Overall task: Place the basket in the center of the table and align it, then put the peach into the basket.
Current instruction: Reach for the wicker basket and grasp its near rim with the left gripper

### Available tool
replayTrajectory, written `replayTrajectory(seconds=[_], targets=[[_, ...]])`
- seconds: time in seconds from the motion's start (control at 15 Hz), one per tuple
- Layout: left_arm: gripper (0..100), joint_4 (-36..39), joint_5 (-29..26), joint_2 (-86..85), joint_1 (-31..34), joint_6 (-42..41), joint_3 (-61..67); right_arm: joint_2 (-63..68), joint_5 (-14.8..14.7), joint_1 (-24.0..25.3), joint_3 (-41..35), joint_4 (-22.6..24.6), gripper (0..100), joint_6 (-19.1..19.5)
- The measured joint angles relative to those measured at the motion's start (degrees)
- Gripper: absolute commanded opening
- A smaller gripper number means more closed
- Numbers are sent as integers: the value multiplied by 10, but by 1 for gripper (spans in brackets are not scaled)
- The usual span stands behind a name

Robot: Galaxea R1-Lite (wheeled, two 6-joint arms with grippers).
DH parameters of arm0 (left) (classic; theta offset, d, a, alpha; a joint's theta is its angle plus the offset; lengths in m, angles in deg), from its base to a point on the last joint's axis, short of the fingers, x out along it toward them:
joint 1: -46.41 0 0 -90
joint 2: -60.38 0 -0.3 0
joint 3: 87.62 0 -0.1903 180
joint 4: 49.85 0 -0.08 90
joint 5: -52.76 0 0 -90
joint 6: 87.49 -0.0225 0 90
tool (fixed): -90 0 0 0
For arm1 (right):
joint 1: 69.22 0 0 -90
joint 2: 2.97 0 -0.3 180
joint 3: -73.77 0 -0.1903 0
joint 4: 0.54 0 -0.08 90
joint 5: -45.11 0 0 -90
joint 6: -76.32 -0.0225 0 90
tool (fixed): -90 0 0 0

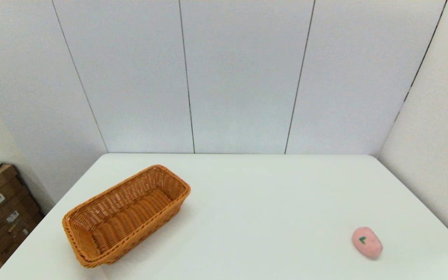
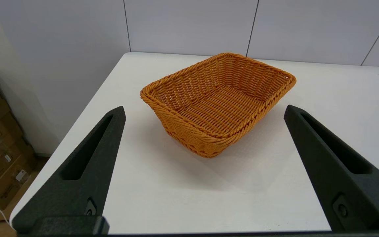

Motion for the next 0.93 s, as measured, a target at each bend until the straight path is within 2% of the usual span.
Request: replayTrajectory(seconds=[0.93], targets=[[100,0,0,0,0,0,0,0,0,0,0,0,100,0]])
